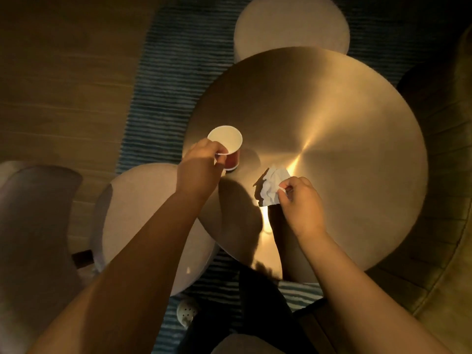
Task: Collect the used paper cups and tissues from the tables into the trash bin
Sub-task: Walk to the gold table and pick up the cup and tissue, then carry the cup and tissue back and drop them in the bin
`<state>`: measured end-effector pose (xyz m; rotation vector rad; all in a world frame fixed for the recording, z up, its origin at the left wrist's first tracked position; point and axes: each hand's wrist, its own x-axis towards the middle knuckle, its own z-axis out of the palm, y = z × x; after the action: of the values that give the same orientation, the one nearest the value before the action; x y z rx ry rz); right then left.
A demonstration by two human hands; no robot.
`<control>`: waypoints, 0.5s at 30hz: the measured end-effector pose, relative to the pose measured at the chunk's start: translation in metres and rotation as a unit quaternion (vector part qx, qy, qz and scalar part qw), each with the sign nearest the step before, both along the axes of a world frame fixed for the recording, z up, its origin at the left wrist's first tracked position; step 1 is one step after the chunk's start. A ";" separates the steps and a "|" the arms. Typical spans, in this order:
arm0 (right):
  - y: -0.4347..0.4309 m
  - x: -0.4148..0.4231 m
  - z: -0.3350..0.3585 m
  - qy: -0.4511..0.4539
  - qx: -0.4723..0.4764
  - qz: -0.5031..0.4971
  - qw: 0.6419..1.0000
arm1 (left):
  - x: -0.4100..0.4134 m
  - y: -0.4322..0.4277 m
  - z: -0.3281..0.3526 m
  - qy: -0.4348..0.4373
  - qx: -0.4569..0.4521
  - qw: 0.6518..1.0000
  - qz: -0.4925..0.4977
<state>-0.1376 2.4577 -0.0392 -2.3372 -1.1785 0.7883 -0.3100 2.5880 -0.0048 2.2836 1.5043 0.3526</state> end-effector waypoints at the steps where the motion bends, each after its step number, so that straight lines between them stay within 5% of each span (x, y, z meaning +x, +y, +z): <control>1: 0.002 -0.007 0.008 -0.003 0.006 0.006 1.000 | -0.014 -0.010 0.009 0.000 0.001 1.000 0.008; 15: -0.013 -0.240 0.176 0.036 0.181 0.126 0.975 | -0.262 -0.137 0.166 -0.062 0.093 0.980 0.165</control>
<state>-0.3780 2.4444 0.1372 -1.8749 -1.4681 0.6667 -0.5717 2.4508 0.1616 2.0932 1.8528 0.7435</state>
